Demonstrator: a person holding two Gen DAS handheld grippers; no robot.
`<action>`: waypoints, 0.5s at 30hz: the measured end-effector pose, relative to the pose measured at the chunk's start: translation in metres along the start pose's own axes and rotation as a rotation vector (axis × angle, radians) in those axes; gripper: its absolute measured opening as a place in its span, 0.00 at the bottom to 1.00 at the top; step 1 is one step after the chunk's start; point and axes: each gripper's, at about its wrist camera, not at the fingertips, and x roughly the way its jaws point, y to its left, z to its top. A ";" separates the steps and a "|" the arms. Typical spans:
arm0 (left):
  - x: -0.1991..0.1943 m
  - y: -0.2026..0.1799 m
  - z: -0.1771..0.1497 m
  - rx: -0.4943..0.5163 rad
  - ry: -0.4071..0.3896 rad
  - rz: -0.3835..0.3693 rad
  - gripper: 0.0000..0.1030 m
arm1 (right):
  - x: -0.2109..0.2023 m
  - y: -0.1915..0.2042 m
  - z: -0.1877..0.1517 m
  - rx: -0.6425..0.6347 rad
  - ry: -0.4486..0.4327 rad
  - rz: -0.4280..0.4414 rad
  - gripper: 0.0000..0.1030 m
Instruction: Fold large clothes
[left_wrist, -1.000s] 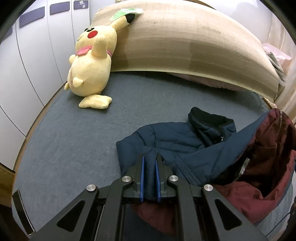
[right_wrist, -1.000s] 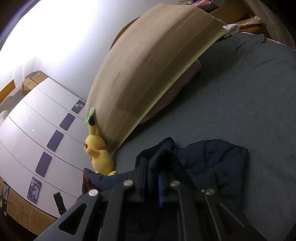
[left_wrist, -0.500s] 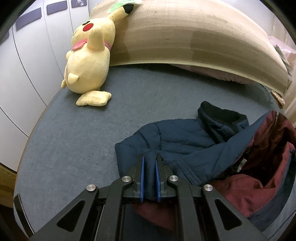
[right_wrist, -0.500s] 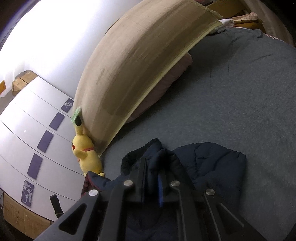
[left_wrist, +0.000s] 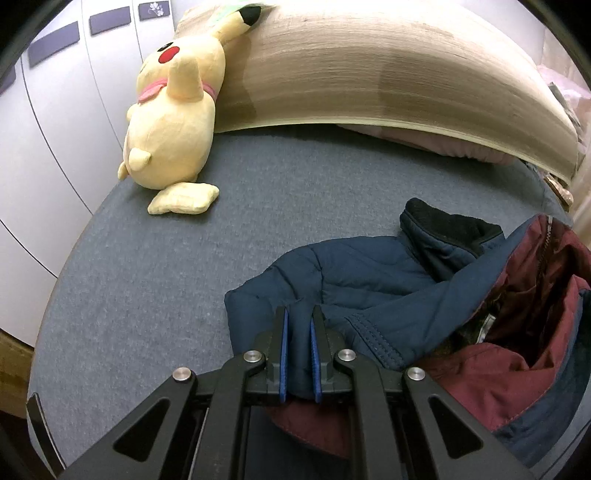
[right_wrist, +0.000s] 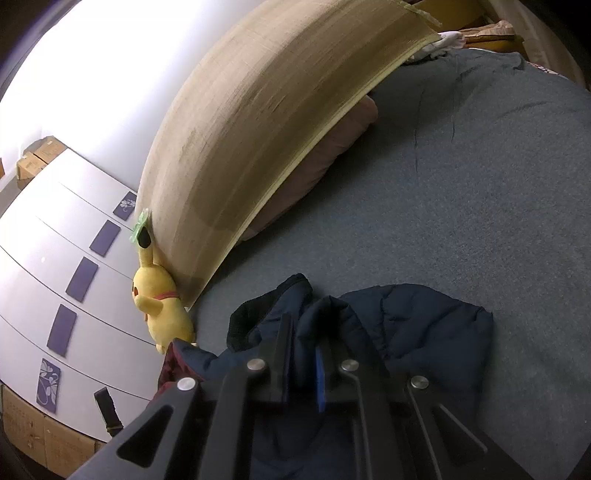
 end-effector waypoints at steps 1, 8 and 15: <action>0.000 0.000 0.000 0.000 -0.001 0.000 0.11 | 0.000 0.000 0.000 0.000 0.000 -0.001 0.10; 0.001 -0.001 -0.001 0.007 -0.012 0.007 0.11 | 0.003 -0.001 0.000 -0.001 0.005 -0.010 0.10; 0.005 0.005 0.006 -0.011 0.016 -0.026 0.11 | 0.008 0.002 0.004 -0.005 0.008 -0.017 0.10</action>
